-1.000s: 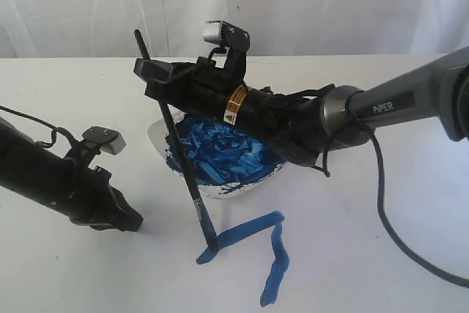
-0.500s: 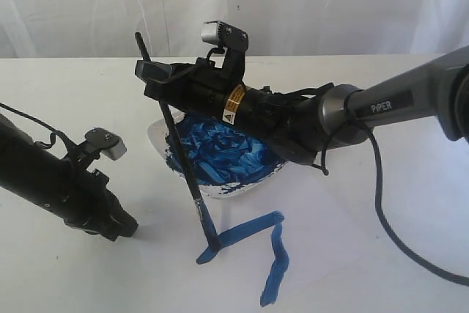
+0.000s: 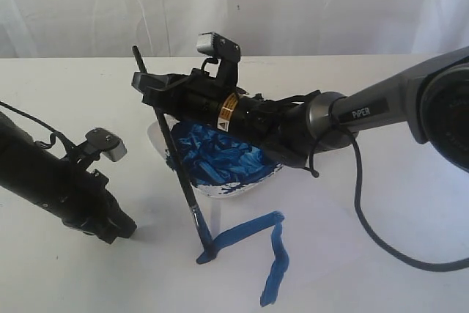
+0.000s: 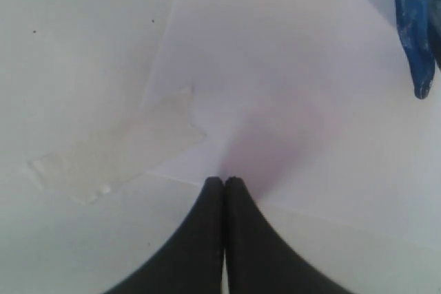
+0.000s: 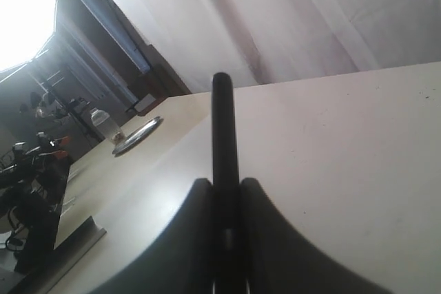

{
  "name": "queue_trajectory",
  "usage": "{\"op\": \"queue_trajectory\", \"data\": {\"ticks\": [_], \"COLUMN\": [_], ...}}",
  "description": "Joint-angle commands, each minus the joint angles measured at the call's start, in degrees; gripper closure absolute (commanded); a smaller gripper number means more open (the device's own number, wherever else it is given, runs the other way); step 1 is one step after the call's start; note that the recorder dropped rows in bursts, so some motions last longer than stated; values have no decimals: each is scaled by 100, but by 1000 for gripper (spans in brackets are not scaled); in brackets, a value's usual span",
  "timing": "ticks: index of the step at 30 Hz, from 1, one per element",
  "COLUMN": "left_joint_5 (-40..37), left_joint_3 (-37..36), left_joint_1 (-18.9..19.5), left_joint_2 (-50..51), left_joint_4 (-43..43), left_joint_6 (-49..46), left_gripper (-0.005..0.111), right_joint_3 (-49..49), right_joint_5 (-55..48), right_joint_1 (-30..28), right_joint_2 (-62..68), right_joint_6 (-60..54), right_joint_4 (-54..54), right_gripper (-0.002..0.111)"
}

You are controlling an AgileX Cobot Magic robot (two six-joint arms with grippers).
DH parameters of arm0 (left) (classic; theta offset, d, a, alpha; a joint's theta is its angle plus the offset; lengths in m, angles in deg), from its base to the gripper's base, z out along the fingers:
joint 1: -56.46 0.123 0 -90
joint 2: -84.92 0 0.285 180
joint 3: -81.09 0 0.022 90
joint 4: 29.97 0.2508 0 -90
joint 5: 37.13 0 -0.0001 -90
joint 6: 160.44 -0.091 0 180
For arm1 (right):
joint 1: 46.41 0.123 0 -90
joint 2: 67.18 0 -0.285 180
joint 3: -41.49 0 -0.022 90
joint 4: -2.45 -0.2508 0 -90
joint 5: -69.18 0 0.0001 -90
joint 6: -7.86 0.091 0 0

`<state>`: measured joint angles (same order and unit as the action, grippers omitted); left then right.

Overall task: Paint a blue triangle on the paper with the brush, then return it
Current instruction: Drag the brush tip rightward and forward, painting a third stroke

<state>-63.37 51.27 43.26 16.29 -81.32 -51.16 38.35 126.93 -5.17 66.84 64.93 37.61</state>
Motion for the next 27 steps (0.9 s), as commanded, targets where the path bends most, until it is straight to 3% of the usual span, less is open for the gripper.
{"op": "queue_trajectory", "data": {"ticks": [1, 27], "left_joint_5": [144, 144], "left_joint_3": [-89, -89], "left_joint_1": [-9, -9], "left_joint_2": [101, 101], "left_joint_4": [440, 440], "left_joint_6": [-15, -15], "left_gripper": [107, 107], "right_joint_3": [17, -154], "right_joint_5": [29, 142], "right_joint_1": [7, 7], "right_joint_2": [-8, -61], "right_joint_6": [35, 20], "right_joint_4": [306, 818], "right_gripper": [108, 108]}}
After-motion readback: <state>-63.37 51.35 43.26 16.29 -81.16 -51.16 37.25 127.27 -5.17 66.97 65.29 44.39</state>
